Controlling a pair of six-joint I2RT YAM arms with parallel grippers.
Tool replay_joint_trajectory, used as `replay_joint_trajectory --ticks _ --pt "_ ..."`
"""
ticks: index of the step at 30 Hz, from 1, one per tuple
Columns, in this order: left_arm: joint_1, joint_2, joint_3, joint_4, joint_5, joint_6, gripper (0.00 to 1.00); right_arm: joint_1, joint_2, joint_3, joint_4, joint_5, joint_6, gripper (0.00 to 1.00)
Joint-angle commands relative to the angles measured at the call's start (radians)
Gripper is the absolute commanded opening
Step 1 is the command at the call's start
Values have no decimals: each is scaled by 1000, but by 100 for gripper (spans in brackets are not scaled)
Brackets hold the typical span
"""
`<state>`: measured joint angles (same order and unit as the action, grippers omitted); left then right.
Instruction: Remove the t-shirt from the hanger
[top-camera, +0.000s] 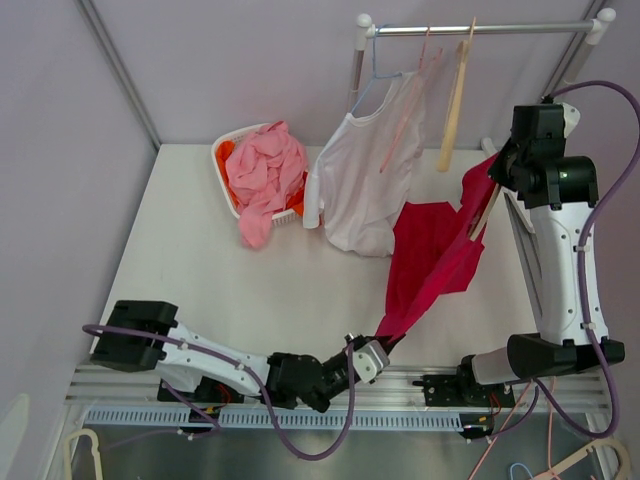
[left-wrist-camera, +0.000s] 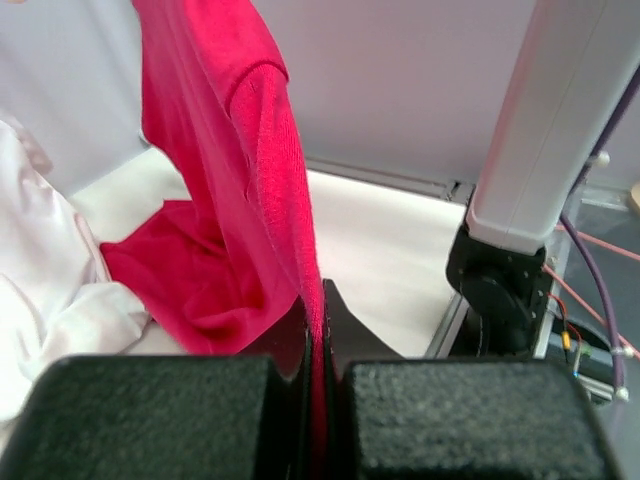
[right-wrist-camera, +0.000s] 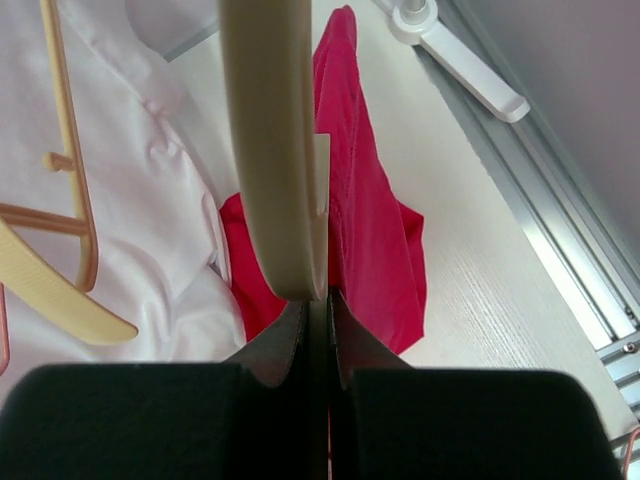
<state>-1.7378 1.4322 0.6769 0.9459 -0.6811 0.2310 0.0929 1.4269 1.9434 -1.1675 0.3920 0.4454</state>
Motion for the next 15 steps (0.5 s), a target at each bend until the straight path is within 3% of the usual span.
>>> replay_joint_trajectory --ticks 1,4,8,11,15 --pt "-9 -39 64 18 -6 13 0 -16 -31 20 55 -39 -30 0" --pt "40 8 164 -152 2 -88 1 -19 -54 35 42 -140 -7 0" --pt "161 72 167 -196 127 -279 1 -16 -56 77 -32 -419 6 0" --pt "267 109 168 -269 205 -419 0 -18 -107 25 -44 -432 -1 0" --pt "360 161 252 -440 184 -542 1 -22 -177 11 -83 -461 -10 0"
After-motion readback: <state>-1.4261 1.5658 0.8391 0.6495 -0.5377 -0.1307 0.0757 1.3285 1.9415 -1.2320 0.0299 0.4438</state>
